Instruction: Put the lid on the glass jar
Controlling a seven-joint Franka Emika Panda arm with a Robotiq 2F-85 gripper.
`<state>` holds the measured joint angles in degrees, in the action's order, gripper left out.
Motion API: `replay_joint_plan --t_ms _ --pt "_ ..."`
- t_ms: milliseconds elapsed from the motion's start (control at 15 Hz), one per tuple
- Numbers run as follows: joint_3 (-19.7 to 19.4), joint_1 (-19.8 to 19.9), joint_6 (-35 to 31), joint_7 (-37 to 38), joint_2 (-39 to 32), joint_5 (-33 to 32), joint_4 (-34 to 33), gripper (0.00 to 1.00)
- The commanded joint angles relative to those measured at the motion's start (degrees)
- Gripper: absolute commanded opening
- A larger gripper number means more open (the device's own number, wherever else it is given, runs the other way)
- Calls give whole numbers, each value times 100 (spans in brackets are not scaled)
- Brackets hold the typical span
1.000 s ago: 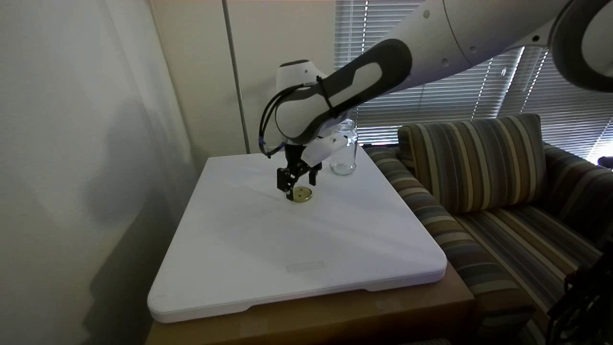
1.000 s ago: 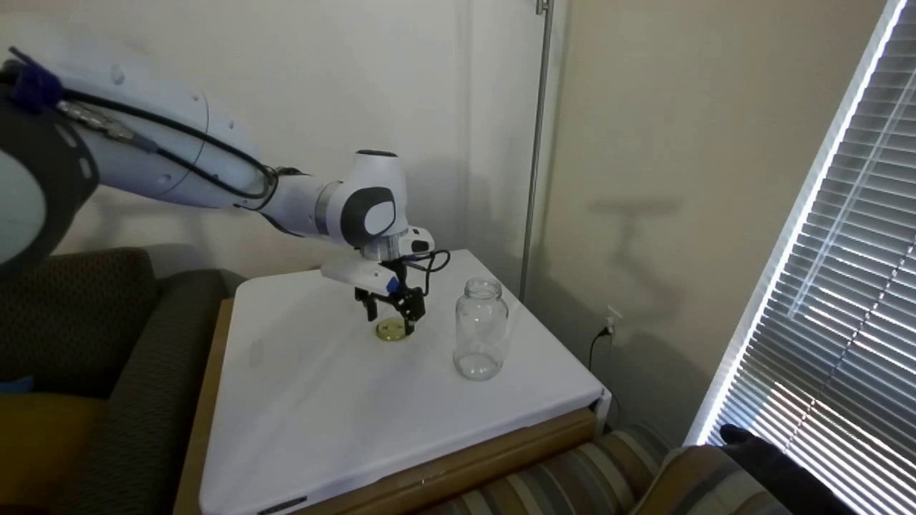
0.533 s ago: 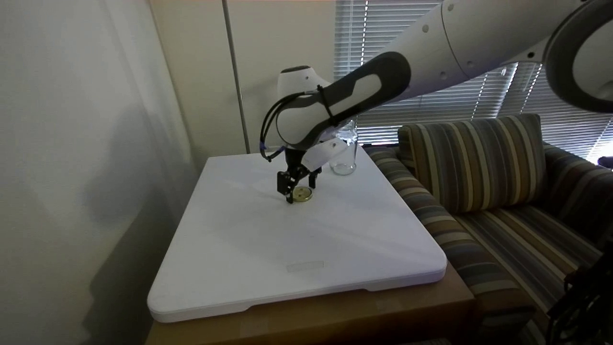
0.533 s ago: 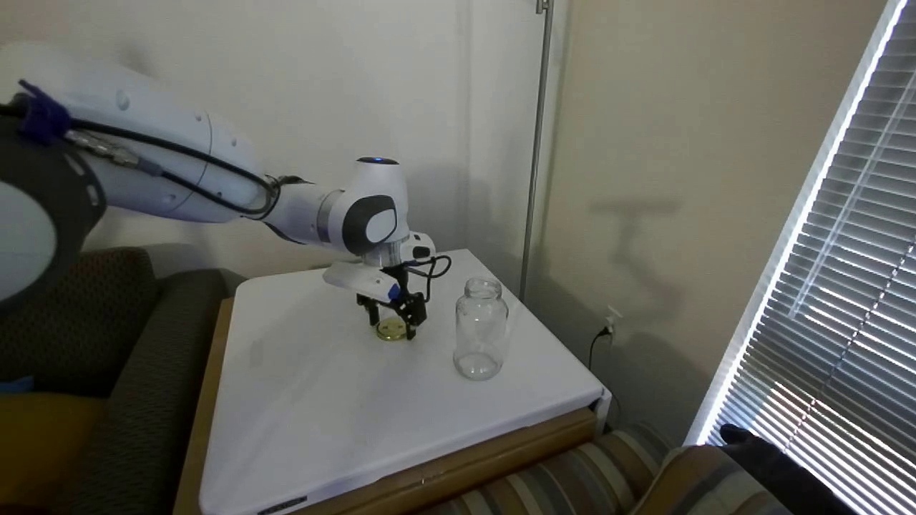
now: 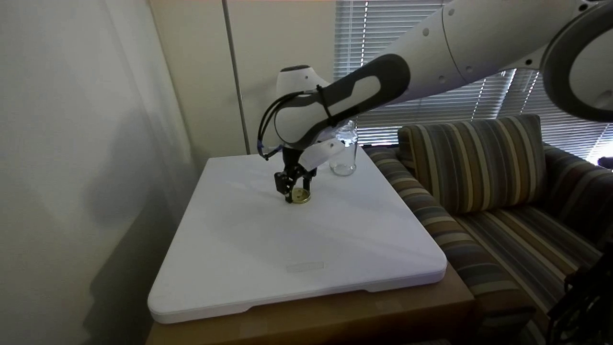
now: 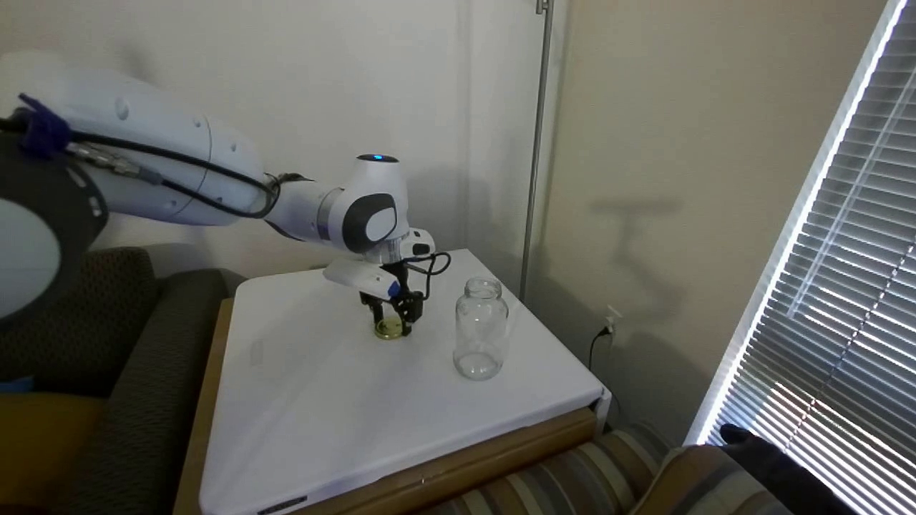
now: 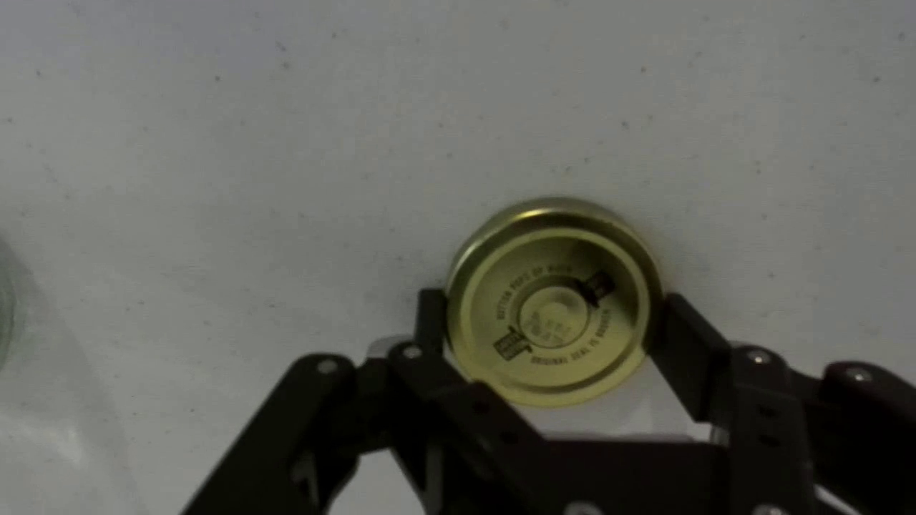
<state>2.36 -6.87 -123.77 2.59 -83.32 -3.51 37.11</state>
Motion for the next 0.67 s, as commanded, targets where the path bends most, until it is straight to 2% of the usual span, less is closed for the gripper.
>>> replay_joint_plan --t_ms 0,600 --pt "75 69 125 -118 -147 62 -223 47" --pt "70 -21 429 -227 16 20 -246 47"
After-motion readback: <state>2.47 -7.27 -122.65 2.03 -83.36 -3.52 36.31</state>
